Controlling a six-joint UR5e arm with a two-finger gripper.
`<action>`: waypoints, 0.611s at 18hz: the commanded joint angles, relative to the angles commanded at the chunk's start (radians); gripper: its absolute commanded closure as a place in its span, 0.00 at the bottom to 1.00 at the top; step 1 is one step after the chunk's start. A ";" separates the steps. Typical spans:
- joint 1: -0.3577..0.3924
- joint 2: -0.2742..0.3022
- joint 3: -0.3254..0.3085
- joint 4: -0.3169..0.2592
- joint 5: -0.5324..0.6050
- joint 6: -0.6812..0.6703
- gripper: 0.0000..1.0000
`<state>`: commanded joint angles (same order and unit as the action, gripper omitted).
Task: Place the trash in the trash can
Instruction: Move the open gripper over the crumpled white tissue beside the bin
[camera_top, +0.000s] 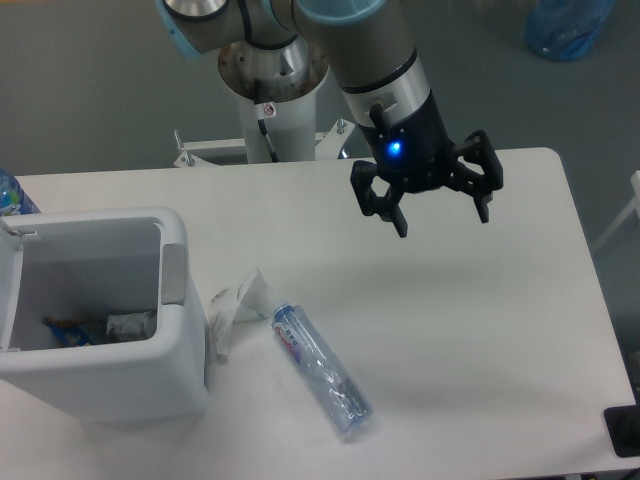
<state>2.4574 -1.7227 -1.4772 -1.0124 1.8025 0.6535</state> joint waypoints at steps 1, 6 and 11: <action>0.002 0.003 0.000 0.000 -0.017 0.000 0.00; 0.002 0.008 -0.005 0.000 -0.029 -0.006 0.00; 0.003 0.008 -0.003 0.008 -0.121 -0.124 0.00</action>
<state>2.4605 -1.7150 -1.4803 -1.0048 1.6814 0.5296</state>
